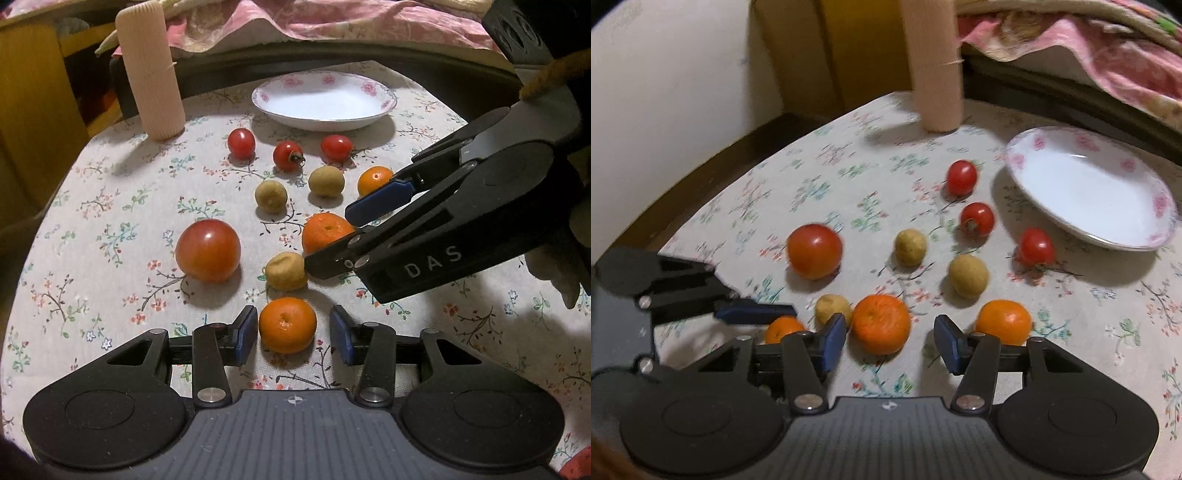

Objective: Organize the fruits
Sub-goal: 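Grasp a mandarin with the left tool while the right tool grasps another mandarin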

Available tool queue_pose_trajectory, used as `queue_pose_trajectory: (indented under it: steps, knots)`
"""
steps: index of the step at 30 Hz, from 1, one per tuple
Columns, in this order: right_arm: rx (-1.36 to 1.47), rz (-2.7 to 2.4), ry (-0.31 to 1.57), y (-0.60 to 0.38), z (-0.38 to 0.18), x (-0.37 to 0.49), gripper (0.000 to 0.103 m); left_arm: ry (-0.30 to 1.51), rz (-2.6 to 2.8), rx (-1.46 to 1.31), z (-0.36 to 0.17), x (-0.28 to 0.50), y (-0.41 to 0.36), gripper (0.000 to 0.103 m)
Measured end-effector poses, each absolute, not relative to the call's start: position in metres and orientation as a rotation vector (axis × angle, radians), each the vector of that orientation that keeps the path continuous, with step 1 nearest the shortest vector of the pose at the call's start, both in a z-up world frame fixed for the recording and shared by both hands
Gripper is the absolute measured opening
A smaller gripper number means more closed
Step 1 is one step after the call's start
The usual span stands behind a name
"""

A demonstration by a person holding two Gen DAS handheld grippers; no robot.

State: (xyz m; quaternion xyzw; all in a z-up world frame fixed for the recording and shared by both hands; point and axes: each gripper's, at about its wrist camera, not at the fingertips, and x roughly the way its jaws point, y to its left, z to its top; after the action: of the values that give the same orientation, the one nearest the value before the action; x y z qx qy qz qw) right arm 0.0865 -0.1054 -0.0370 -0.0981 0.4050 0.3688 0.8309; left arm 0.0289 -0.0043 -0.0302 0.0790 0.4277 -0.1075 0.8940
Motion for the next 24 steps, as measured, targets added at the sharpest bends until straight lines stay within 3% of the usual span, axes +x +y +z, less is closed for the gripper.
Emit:
queue_pose_trajectory:
  steps: [7, 14, 19, 24]
  knots:
    - [-0.214, 0.793, 0.870, -0.1049, -0.0383, 0.0908, 0.054, 0.885, -0.234, 0.178, -0.0297, 0.0284, -0.0061, 0.049]
    - [-0.217, 0.796, 0.870, -0.1009, -0.0398, 0.0889, 0.040, 0.889, -0.239, 0.189, -0.0286, 0.0275, -0.0043, 0.045]
    - [-0.259, 0.796, 0.863, -0.0972, -0.0409, 0.0858, 0.039, 0.887, -0.235, 0.198, -0.0304, 0.0278, -0.0051, 0.049]
    - [-0.229, 0.765, 0.885, -0.0978, -0.0399, 0.0857, 0.036, 0.895, -0.239, 0.191, -0.0291, 0.0294, -0.0048, 0.045]
